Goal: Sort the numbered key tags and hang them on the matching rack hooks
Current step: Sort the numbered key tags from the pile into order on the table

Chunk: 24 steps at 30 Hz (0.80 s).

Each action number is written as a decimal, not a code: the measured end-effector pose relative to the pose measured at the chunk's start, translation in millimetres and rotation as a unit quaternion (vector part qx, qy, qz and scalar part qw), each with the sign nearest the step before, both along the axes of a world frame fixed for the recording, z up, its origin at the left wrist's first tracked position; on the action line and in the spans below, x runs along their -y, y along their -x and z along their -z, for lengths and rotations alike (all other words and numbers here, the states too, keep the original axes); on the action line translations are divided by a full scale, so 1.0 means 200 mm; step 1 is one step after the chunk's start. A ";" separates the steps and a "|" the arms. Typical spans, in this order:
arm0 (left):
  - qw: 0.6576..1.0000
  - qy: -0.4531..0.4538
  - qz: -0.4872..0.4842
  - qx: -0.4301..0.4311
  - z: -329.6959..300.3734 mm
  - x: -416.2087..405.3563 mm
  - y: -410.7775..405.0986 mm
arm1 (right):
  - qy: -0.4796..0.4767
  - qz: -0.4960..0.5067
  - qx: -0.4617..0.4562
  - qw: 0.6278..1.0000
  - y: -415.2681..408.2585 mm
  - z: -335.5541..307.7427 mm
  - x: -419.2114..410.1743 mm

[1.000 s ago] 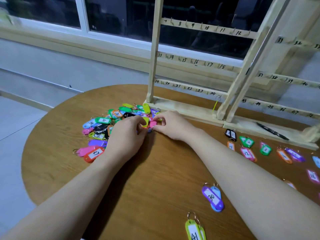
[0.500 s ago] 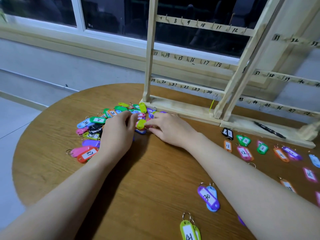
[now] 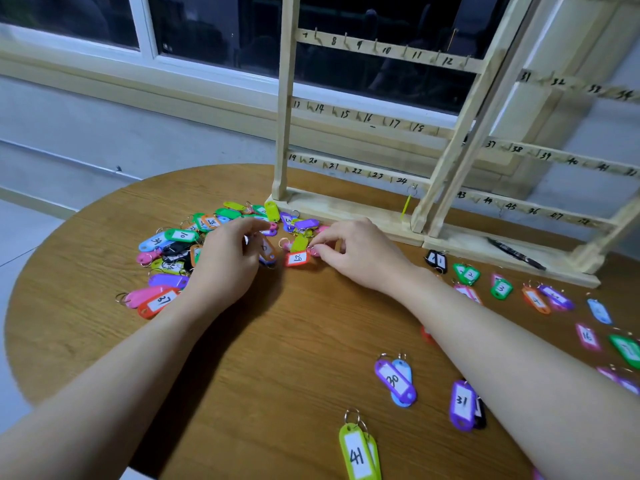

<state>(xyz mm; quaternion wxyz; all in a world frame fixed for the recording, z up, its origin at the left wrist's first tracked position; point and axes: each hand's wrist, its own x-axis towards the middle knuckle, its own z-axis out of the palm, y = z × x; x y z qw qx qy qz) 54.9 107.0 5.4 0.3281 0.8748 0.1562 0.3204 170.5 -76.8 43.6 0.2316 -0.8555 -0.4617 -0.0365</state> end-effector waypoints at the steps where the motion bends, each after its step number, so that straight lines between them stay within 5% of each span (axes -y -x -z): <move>1: 1.000 0.004 -0.001 0.001 0.00 0.00 0.00 | 0.000 0.005 0.002 1.000 0.00 0.00 0.02; 7: 1.000 0.012 0.012 0.010 -0.01 0.00 0.02 | -0.075 0.011 0.002 0.997 0.03 0.03 0.08; 12: 0.995 0.024 0.101 0.010 -0.01 0.07 0.06 | -0.149 0.036 -0.113 0.982 0.08 -0.03 0.17; 19: 0.941 0.235 0.241 -0.025 -0.08 0.27 0.12 | -0.244 0.089 -0.373 0.891 0.23 -0.12 0.50; 24: 0.906 0.278 0.307 -0.085 -0.13 0.51 0.03 | -0.281 0.139 -0.371 0.874 0.32 -0.07 0.74</move>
